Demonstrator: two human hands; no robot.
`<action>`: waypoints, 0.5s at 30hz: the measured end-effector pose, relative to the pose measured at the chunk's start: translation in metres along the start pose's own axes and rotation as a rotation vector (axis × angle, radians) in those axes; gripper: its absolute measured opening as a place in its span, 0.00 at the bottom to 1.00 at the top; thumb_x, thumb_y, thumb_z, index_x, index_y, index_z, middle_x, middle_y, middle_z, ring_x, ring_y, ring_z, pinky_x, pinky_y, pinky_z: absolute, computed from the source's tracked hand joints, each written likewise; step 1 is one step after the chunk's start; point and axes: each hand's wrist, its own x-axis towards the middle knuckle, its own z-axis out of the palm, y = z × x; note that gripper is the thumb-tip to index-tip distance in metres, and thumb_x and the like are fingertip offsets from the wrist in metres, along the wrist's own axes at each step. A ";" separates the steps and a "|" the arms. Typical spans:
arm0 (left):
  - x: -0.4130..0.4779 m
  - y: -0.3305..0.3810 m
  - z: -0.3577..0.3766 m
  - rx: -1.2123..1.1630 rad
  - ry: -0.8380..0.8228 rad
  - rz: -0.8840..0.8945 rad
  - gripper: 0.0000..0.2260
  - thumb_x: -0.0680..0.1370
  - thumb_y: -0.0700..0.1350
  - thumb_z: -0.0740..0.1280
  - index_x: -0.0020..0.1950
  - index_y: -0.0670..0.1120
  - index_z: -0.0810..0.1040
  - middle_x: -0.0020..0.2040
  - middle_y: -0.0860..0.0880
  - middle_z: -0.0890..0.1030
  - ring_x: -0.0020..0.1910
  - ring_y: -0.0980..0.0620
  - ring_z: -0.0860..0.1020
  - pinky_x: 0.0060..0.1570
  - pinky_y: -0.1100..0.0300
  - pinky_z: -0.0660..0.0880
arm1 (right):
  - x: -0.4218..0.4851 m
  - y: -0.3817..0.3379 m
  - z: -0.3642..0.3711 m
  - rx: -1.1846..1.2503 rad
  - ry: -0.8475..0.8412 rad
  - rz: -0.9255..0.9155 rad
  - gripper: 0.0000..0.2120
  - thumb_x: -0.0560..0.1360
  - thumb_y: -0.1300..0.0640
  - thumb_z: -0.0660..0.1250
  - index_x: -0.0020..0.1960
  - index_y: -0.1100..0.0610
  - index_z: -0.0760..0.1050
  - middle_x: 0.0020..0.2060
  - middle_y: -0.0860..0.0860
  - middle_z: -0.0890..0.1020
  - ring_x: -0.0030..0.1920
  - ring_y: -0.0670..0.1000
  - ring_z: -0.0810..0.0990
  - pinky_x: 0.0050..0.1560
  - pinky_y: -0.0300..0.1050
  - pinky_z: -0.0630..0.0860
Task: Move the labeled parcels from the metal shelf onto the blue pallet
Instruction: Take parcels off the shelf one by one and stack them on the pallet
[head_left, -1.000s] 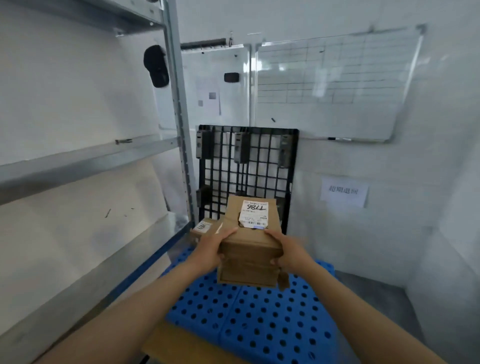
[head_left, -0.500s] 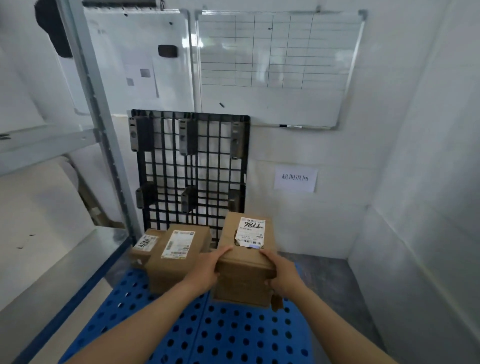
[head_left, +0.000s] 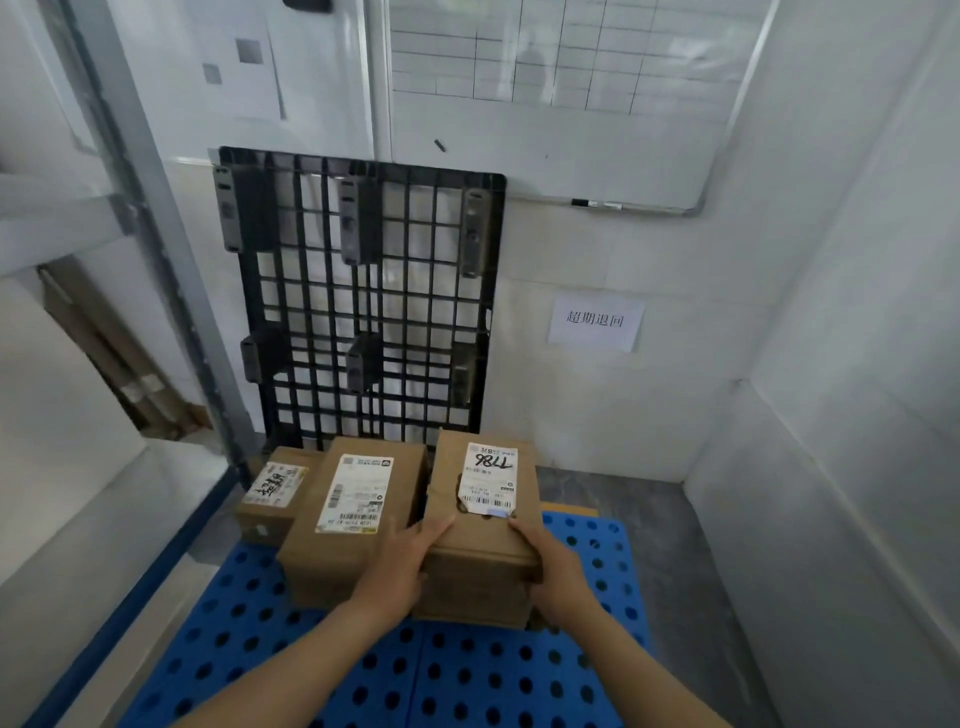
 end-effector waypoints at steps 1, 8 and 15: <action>0.002 -0.002 0.002 0.012 0.009 -0.013 0.28 0.78 0.38 0.60 0.74 0.56 0.58 0.74 0.50 0.62 0.75 0.41 0.54 0.73 0.46 0.54 | 0.002 0.000 0.002 -0.005 0.003 -0.001 0.32 0.73 0.68 0.64 0.72 0.47 0.58 0.71 0.50 0.62 0.69 0.50 0.64 0.67 0.40 0.64; 0.008 -0.008 0.008 0.074 -0.005 -0.104 0.29 0.77 0.33 0.59 0.73 0.57 0.59 0.76 0.44 0.56 0.75 0.41 0.55 0.73 0.45 0.59 | 0.008 -0.002 0.014 -0.008 -0.002 0.028 0.33 0.72 0.71 0.63 0.71 0.47 0.61 0.71 0.50 0.62 0.69 0.51 0.63 0.69 0.45 0.65; 0.012 -0.011 0.015 0.082 -0.012 -0.105 0.29 0.76 0.33 0.60 0.72 0.56 0.60 0.71 0.45 0.65 0.71 0.41 0.62 0.69 0.46 0.65 | 0.011 -0.001 0.018 -0.052 0.006 0.043 0.32 0.72 0.70 0.62 0.71 0.48 0.61 0.71 0.49 0.63 0.70 0.51 0.63 0.70 0.45 0.63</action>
